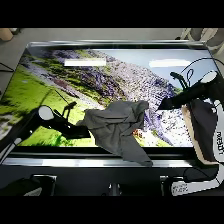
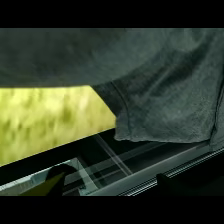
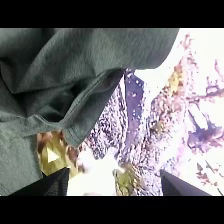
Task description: Fold the shirts.
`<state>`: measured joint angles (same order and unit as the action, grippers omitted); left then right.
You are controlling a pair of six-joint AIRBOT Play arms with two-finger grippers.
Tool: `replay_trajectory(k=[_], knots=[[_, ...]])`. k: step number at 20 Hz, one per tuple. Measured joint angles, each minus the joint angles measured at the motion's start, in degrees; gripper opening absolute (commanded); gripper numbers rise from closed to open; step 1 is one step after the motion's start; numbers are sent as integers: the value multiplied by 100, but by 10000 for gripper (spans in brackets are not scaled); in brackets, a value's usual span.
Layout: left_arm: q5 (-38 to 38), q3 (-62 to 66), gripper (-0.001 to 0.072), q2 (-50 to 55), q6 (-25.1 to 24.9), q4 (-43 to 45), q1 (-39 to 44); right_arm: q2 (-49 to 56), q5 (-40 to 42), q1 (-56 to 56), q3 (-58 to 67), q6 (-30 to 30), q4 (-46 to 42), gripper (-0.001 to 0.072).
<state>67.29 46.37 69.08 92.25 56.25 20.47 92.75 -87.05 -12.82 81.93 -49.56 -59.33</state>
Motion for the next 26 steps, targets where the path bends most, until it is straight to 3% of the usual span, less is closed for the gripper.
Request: replay_trajectory(k=[6,7,8,10,13,15,16,21,22,23,24,26], knots=[[-1272,-590,665,367,181,-844,951,20,116,293,-289,11,-142,613],[-1401,-616,604,433,190,-911,1036,33,164,337,-304,13,-155,617],[-1539,-638,593,487,210,-970,1099,52,181,385,-310,13,-164,630],[-1803,-662,436,557,240,-1040,1189,116,195,503,-328,15,-140,632],[-2236,-680,351,612,446,-1095,1244,262,247,684,-334,7,-136,633],[-2468,-686,101,654,616,-1110,1263,365,330,835,-337,-9,-105,633],[-2518,-688,31,671,673,-1117,1274,415,380,903,-337,-33,-103,632],[-2680,-688,30,697,632,-1126,1281,686,726,1228,-337,-260,-90,589],[-2677,-688,30,686,557,-1126,1281,743,820,1281,-337,-339,-90,470],[-2673,-688,30,664,496,-1126,1281,796,885,1344,-337,-389,-76,269],[-2658,-688,29,632,428,-1123,1281,841,929,1412,-337,-431,-17,9],[-2649,-675,29,472,330,-1091,1279,883,957,1508,-334,-501,24,17]])
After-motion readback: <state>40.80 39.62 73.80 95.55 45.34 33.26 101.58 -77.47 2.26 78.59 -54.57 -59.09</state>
